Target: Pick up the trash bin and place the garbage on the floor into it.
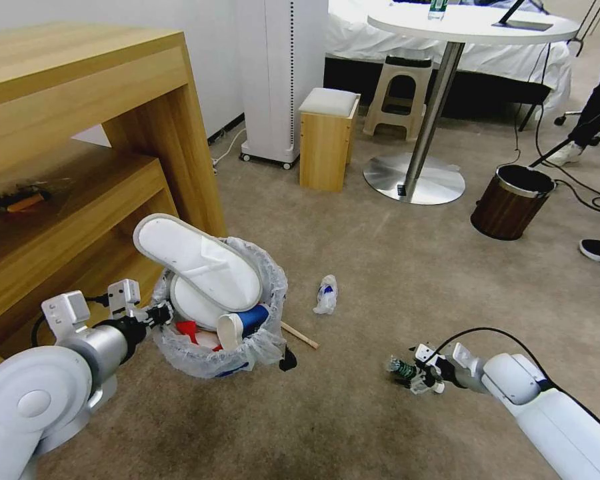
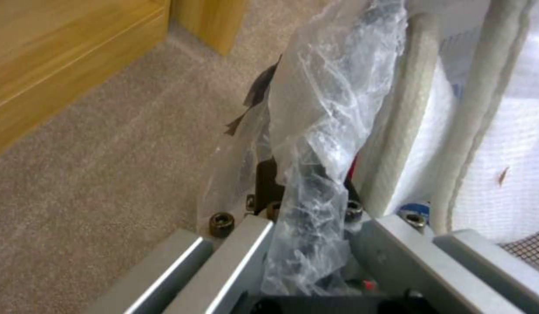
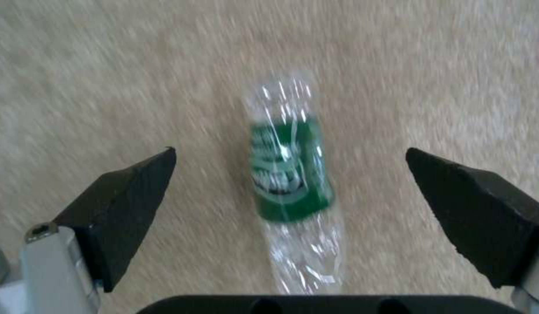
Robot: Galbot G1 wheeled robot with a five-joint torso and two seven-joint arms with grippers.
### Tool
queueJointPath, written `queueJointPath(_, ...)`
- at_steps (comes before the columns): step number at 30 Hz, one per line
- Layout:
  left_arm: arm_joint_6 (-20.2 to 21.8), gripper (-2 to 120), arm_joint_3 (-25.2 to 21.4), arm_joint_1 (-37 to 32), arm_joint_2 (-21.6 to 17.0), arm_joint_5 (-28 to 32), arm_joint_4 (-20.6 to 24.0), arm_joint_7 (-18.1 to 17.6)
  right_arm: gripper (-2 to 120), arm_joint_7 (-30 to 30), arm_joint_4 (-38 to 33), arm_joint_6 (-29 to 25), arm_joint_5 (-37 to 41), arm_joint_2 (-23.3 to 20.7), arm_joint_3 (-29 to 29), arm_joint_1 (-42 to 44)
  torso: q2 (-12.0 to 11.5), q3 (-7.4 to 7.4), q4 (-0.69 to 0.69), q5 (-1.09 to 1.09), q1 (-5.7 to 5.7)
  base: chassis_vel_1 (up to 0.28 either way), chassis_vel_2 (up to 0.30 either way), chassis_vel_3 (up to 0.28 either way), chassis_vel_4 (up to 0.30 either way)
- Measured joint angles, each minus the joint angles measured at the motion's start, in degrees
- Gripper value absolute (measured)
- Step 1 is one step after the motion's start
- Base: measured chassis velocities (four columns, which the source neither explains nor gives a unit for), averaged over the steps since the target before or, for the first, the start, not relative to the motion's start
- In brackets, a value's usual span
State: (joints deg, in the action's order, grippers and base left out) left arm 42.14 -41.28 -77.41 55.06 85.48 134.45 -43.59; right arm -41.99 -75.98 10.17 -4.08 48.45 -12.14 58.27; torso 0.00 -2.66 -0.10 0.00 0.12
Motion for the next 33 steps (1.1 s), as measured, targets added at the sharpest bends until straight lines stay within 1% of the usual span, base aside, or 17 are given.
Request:
queueJointPath(3, 0.0, 0, 0.11, 0.06, 0.14, -0.06, 0.22, 0.0, 100, 0.0, 3.65, -1.29, -3.01, 1.07, -0.25, -1.16, 0.0, 0.0, 0.0, 0.01, 0.0, 0.0, 0.0, 0.0, 0.0)
queueJointPath(4, 0.0, 0, 0.11, 0.06, 0.14, -0.06, 0.22, 0.0, 100, 0.0, 3.65, -1.29, -3.01, 1.07, -0.25, -1.16, 0.0, 0.0, 0.0, 0.01, 0.0, 0.0, 0.0, 0.0, 0.0)
queueJointPath(7, 0.0, 0, 0.02, -0.11, 0.09, -0.06, 0.35, 0.01, 100, 0.09, 6.94, -2.27, -5.38, 1.91, -0.33, -2.14, 0.0, 0.0, -0.01, 0.01, 0.0, 0.0, 0.0, 0.0, 0.0)
queueJointPath(10, 0.0, 0, -0.02, -0.2, 0.07, -0.06, 0.38, 0.02, 100, 0.38, 8.63, -2.65, -5.94, 2.53, -0.35, -2.76, 0.0, 0.0, 0.0, 0.01, 0.0, 0.0, 0.0, 0.0, 0.0)
queueJointPath(24, -0.01, 0, 0.0, -0.01, -0.28, 0.02, 0.16, 0.17, 100, 1.18, 13.35, -5.25, -7.32, 5.57, 0.31, -5.51, 0.0, 0.0, 0.0, 0.0, 0.0, 0.0, 0.0, 0.0, 0.0)
queueJointPath(26, -0.01, 0, 0.0, 0.02, -0.4, 0.03, 0.02, 0.2, 95, 1.21, 14.05, -5.79, -7.33, 5.95, 0.46, -5.94, 0.0, 0.0, 0.0, 0.0, 0.0, 0.0, 0.0, 0.0, 0.0)
queueJointPath(27, -0.01, 0, 0.0, 0.04, -0.5, 0.06, -0.04, 0.23, 89, 1.2, 14.5, -6.05, -7.33, 6.23, 0.62, -6.22, 0.0, 0.0, 0.0, 0.0, 0.0, 0.0, 0.0, 0.0, 0.0)
queueJointPath(28, -0.01, 0, 0.0, 0.04, -0.5, 0.06, -0.04, 0.23, 89, 1.2, 14.5, -6.05, -7.33, 6.23, 0.62, -6.22, 0.0, 0.0, 0.0, 0.0, 0.0, 0.0, 0.0, 0.0, 0.0)
queueJointPath(29, -0.01, 0, 0.0, 0.11, -0.62, 0.11, -0.13, 0.27, 86, 1.2, 14.94, -6.16, -7.38, 6.47, 0.85, -6.44, 0.0, 0.0, 0.0, 0.0, 0.0, 0.0, 0.0, 0.0, 0.0)
queueJointPath(30, -0.01, 0, -0.01, 0.2, -0.69, 0.15, -0.24, 0.29, 79, 1.18, 15.35, -6.29, -7.73, 6.65, 1.0, -6.6, 0.0, 0.0, 0.0, 0.0, 0.0, 0.0, 0.0, 0.0, 0.0)
queueJointPath(31, -0.01, 0, -0.01, 0.2, -0.69, 0.15, -0.24, 0.29, 79, 1.18, 15.35, -6.29, -7.73, 6.65, 1.0, -6.6, 0.0, 0.0, 0.0, 0.0, 0.0, 0.0, 0.0, 0.0, 0.0)
queueJointPath(33, -0.01, 0, 0.01, 0.48, -0.8, 0.25, -0.48, 0.31, 69, 1.03, 16.74, -6.71, -8.89, 7.25, 1.27, -7.13, 0.0, 0.0, 0.0, 0.0, 0.0, 0.0, 0.0, 0.0, 0.0)
